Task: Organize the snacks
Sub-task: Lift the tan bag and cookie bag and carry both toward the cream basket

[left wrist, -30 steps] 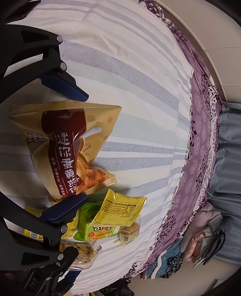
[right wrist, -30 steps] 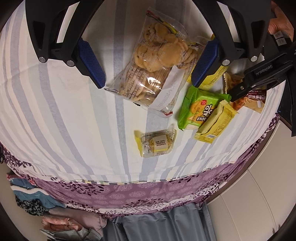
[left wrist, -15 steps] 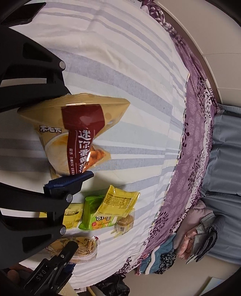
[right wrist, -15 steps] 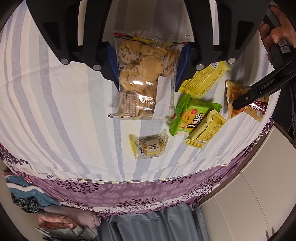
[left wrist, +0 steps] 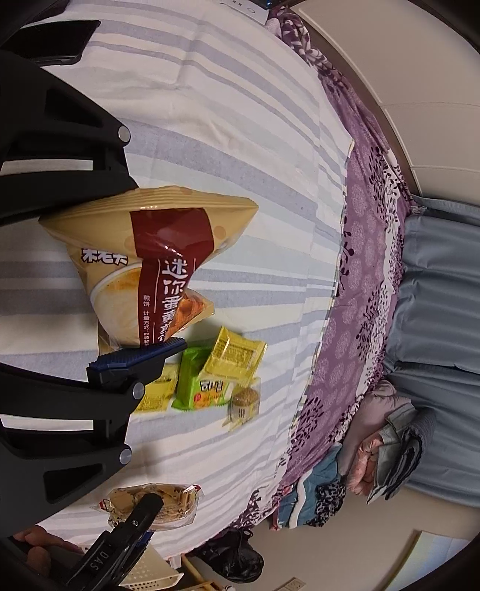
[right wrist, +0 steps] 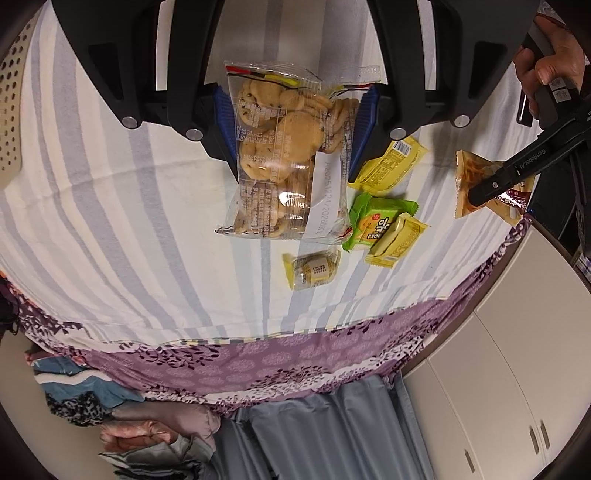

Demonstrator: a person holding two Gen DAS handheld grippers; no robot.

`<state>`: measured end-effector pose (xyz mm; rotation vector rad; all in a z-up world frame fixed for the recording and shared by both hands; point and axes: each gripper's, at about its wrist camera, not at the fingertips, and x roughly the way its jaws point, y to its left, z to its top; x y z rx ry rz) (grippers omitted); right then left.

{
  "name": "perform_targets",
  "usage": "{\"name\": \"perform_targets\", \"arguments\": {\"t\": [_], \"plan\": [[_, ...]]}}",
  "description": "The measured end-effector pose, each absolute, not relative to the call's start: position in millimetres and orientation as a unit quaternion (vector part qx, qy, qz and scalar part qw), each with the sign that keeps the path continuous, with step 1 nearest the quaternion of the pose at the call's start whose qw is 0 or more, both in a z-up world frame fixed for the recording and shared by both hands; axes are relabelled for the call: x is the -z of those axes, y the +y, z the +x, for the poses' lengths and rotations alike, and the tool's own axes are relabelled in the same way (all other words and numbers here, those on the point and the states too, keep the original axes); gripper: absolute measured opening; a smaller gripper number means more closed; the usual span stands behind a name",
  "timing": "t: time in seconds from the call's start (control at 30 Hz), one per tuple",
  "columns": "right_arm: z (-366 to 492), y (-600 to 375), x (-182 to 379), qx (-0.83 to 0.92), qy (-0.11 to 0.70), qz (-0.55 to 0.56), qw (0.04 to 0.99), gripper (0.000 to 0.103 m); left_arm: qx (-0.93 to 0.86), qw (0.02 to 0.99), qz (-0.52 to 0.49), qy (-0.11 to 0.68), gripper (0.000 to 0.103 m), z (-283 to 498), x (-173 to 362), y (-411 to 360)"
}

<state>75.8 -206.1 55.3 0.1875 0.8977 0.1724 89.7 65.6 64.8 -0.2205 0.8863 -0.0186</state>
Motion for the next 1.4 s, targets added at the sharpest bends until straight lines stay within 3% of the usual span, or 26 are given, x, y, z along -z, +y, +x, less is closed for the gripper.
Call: {"name": "perform_targets", "arguments": {"t": [0.83,1.4], "plan": [[-9,-299,-116,-0.023,0.346,0.145,0.927,0.053,0.106,0.915,-0.068,0.384,0.049,45,-130,-19],[-96,-415,-131,0.118,0.299,0.186,0.928,0.053,0.189,0.911,-0.041,0.365,0.049,17,-159,-89]]}}
